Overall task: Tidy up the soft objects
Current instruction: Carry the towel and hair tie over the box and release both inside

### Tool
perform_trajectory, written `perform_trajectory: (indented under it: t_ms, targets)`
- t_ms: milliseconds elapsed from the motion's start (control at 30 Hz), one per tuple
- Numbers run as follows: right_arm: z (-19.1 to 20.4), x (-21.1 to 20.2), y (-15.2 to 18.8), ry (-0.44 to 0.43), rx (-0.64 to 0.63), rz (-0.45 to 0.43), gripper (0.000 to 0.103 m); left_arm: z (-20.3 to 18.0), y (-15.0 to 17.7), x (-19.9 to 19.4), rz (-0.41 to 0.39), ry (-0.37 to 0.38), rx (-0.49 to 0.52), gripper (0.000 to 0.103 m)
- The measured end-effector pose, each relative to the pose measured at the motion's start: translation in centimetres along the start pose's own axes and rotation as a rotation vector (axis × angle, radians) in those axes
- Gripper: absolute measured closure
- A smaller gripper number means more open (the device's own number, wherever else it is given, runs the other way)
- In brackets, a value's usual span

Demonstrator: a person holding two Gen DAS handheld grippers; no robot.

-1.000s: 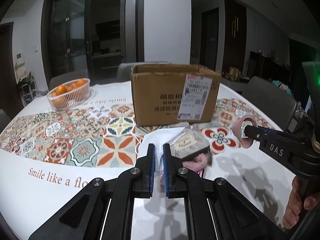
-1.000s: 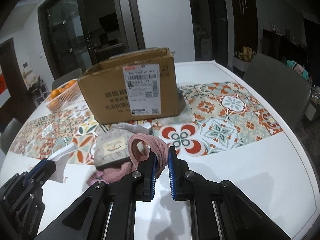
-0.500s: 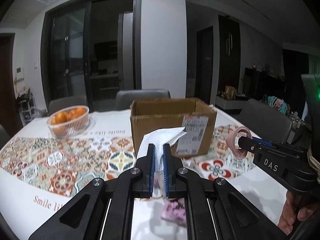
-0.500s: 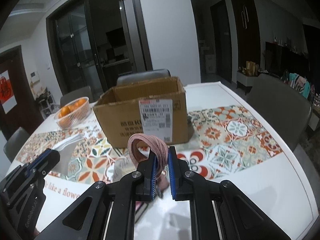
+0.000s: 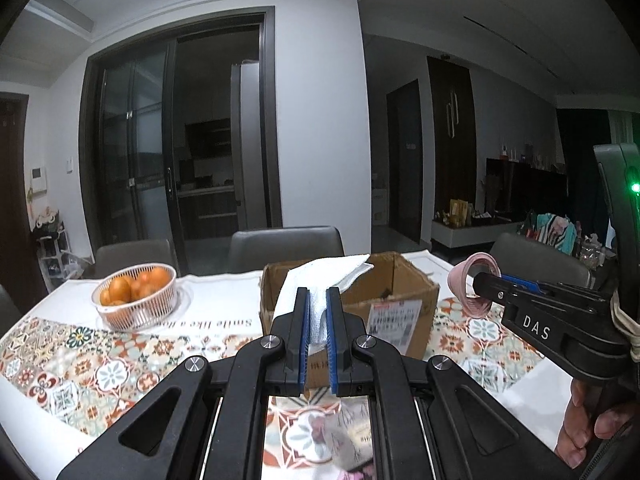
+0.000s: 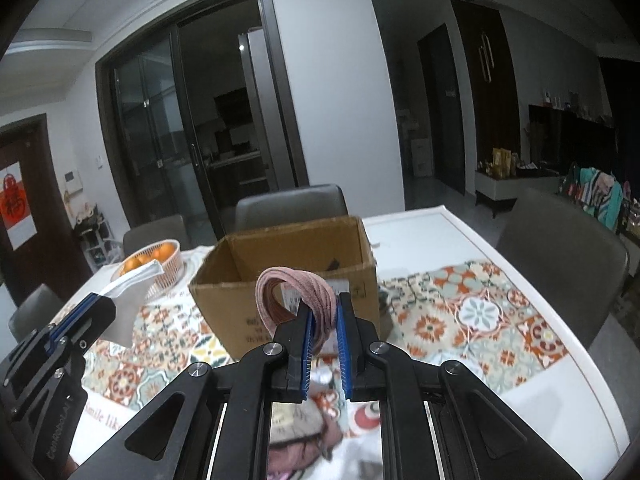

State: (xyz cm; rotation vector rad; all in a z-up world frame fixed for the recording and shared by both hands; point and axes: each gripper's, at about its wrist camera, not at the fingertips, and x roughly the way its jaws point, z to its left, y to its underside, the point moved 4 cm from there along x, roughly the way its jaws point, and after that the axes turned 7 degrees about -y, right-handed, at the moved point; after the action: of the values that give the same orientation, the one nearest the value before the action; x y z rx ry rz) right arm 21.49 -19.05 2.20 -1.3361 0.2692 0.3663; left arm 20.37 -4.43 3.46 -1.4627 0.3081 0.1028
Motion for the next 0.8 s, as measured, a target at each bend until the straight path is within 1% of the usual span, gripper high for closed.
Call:
perform_trajectory:
  t_ms: [267,467,800]
  targets:
    - [0.1,1.6,-2.8,-0.013,-0.021,-0.047,0.09,-0.1,-2.0,2.1,-0.045,-0.006,-0.001,0.094]
    - [0.4,3.1,-4.6,-0.028,-0.049,-0.072,0.09,-0.1,-2.9,3.8,-0.059,-0.008,-0.004,0.094]
    - [0.3,6.8,-6.2,-0.047,-0.078,-0.052,0.09,-0.5,-3.6,7.5,-0.064,-0.011,0.008,0.094]
